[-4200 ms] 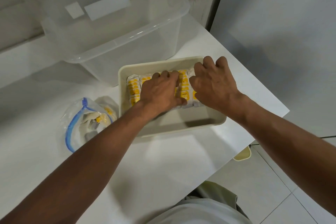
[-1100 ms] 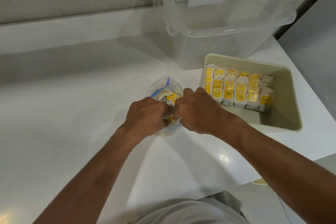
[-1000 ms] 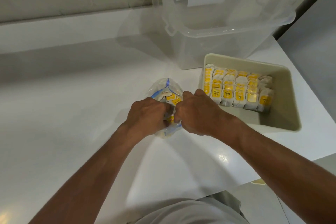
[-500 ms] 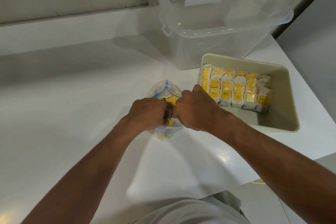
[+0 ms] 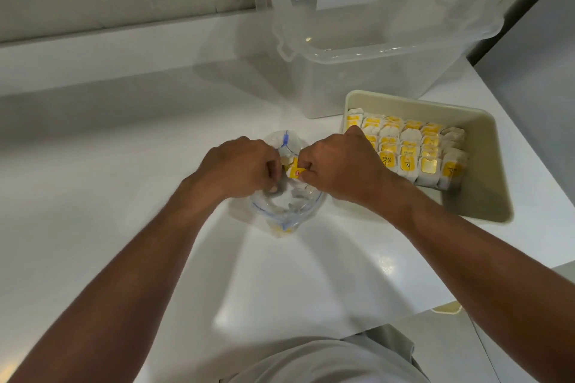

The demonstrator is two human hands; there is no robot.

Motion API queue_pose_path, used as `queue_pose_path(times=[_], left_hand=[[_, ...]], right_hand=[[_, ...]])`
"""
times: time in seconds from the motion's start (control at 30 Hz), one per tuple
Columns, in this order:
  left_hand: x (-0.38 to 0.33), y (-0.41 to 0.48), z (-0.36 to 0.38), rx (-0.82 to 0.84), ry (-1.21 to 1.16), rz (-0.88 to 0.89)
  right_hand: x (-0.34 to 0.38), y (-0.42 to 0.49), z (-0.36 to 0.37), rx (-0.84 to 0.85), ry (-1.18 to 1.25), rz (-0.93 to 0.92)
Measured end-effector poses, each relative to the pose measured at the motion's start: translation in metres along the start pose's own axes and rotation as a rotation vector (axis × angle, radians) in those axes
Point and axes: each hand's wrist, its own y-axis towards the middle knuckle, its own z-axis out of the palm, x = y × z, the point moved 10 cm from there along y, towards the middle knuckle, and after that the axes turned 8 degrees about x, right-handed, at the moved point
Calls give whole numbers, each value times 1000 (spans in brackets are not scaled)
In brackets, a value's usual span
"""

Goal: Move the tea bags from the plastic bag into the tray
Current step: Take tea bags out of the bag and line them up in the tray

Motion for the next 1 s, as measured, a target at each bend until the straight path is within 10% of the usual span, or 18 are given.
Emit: queue_pose_path(times=[0.17,0.5,1.0], left_hand=[[-25,4,35,49,372,28],[-22,12,67,349,368,47],[-19,20,29,105,266,-11]], right_hand=[[9,4,3,-49,-53,-33],[4,2,19,9,-311,16],[9,-6,14,89,-242,-72]])
